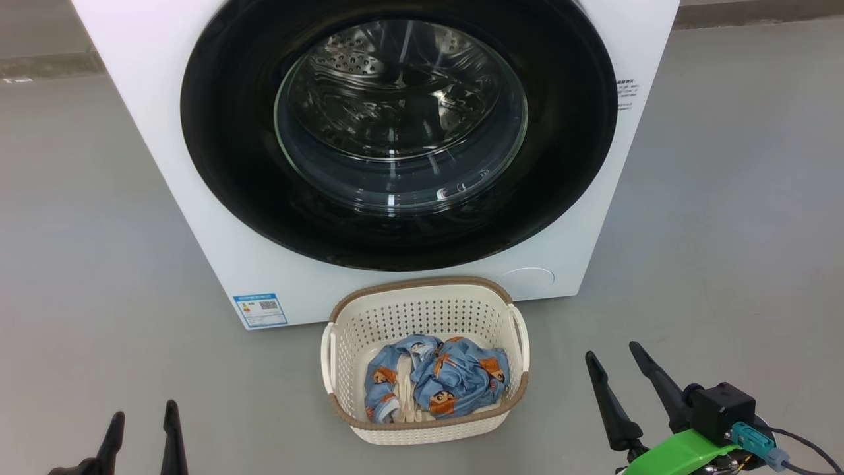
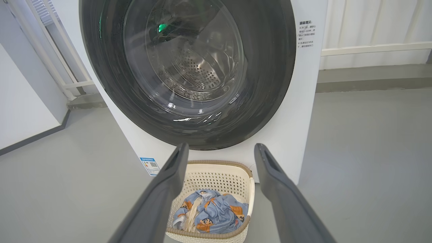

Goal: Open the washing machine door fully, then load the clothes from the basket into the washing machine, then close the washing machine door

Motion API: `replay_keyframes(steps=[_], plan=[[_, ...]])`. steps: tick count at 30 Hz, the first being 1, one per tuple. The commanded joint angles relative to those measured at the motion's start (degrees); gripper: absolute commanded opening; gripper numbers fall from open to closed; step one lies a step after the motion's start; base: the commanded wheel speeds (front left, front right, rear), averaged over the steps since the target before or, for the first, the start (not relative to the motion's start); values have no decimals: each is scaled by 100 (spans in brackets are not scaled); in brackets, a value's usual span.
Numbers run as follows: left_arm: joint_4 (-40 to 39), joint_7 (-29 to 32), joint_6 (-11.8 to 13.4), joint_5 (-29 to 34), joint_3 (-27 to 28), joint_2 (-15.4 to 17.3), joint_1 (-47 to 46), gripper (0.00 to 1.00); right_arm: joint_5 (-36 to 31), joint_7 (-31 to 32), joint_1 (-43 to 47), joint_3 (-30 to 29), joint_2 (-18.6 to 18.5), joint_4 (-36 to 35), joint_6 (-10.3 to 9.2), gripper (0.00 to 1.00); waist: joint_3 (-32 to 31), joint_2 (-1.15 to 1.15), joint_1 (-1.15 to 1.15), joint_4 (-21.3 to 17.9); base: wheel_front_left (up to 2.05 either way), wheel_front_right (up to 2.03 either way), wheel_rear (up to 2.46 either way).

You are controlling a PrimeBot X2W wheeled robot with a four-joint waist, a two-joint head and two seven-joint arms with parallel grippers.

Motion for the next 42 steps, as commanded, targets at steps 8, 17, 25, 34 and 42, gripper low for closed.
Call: replay_keyframes(steps=[8,17,25,34,42], plan=[[-254,-223,-14,696,276,106,-29,100,-681,-216,-222,65,32,-133,-6,100,35,0,0,-26,0,0,0],[-239,-279,-15,883,349,88,-17,100,-920,-271,-231,50,56,-160,-6,100,39,0,0,-28,0,0,0],[-188,-279,-15,861,414,72,-16,100,-912,-271,-228,21,71,-167,-6,100,36,0,0,-27,0,0,0],[-151,-279,-15,822,466,60,-15,100,-916,-271,-230,7,84,-161,-6,100,37,0,0,-34,1,1,-2],[-162,-279,-15,793,471,56,-14,100,-904,-271,-231,15,93,-156,-6,100,37,0,0,-52,44,44,-88]])
